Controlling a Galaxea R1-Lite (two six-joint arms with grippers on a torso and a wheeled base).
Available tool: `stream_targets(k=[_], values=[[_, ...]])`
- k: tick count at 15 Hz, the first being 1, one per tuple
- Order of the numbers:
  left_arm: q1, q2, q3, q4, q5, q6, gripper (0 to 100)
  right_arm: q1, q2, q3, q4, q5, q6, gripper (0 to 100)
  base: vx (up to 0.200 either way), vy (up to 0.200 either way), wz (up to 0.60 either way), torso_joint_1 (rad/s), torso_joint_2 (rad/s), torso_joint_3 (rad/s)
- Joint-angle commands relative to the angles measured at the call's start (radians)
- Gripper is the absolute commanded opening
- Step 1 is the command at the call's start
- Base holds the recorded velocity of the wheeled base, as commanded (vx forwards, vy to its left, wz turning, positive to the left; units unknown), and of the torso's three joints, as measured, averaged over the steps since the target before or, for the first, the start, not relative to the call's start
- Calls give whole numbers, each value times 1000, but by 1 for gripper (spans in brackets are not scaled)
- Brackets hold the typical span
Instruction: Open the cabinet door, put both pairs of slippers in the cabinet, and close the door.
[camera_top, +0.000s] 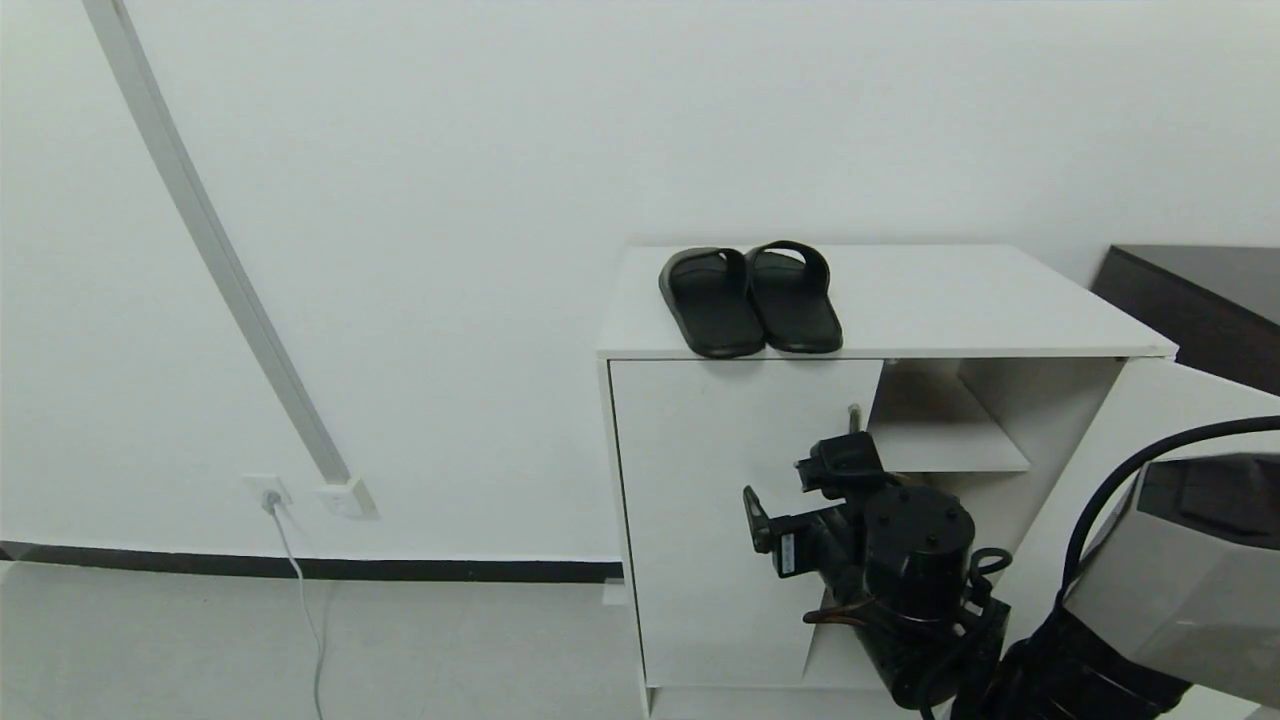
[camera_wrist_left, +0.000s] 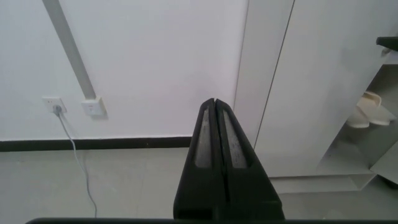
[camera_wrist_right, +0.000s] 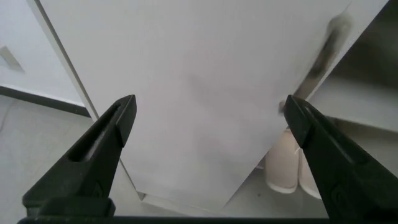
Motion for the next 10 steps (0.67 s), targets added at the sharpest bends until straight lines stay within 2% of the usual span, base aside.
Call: stream_targets(k=[1, 10], values=[[1, 2, 0, 1, 0, -1, 0, 0, -1, -1, 2, 0, 0, 100, 0, 0, 0, 188, -505, -310], [0, 2, 0, -1, 0, -1, 0, -3, -3, -6, -1, 0, -23, 100, 0, 0, 0, 231, -551, -323]])
